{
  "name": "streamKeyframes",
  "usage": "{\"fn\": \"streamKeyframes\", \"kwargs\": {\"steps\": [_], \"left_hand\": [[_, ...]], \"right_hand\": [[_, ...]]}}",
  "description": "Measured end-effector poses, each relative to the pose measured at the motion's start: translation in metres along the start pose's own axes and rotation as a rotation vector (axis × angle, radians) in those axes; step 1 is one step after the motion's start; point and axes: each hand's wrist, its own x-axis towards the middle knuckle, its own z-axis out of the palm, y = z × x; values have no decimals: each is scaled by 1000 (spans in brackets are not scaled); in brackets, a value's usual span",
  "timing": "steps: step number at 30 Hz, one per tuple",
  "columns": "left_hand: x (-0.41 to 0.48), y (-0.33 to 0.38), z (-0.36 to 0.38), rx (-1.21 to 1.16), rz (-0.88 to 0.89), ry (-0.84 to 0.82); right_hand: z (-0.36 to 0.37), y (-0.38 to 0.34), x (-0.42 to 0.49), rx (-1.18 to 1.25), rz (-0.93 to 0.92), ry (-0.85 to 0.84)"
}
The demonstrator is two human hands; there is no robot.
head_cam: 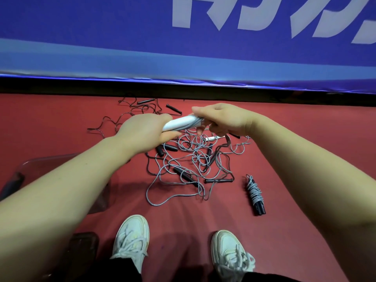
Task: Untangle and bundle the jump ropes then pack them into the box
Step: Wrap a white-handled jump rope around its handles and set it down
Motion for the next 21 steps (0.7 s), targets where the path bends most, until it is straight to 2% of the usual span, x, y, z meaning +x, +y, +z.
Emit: {"fn": "streamKeyframes", "kwargs": {"steps": [3,6,10,14,17,18,21], "left_hand": [[3,0,0,-128,-26,-86],[5,2,-1,-364,-68,-235],[4,0,0,-559,-85,-336],[2,0,1,-607,-81,-308],[1,0,1,-494,-54,-290],[0,0,1,-521,-56,-290],[-3,-2,1,-798,-132,-275]], "right_hand": [[3,-1,1,-41,-68,102],[8,-3,0,-44,-165,180],[12,-5,3,-97,-185,327],[14,-6,5,-195,-213,371],[14,-2,8,-337,-239,437],[12,-1,8,-370,-243,458],[-1,-1,3,-443,-252,460]]}}
